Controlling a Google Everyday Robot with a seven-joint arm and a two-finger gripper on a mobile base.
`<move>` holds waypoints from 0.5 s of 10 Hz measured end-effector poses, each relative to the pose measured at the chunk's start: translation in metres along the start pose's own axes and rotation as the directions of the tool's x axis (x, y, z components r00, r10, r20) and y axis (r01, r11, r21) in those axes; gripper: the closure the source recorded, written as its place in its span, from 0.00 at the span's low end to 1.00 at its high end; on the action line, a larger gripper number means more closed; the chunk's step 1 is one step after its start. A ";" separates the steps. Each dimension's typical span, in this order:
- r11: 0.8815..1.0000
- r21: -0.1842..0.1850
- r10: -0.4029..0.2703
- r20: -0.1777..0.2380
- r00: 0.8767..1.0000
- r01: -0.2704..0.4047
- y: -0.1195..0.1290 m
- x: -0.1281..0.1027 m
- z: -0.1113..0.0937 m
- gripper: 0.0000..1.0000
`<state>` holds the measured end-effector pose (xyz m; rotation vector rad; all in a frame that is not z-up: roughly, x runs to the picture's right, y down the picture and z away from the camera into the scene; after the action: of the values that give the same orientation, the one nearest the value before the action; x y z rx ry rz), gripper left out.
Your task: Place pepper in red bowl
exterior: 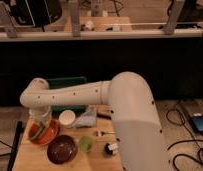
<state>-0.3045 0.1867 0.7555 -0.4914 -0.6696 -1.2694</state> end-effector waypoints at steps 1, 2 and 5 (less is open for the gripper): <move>1.000 -0.004 0.000 0.006 1.000 0.000 -0.001 -0.001 -0.002 0.36; 1.000 -0.013 0.002 0.014 1.000 -0.002 -0.002 -0.002 -0.005 0.27; 0.999 -0.029 0.028 0.097 0.995 -0.026 -0.006 -0.005 -0.015 0.20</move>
<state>-0.3088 0.1789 0.7413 -0.5863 -0.7262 -1.2362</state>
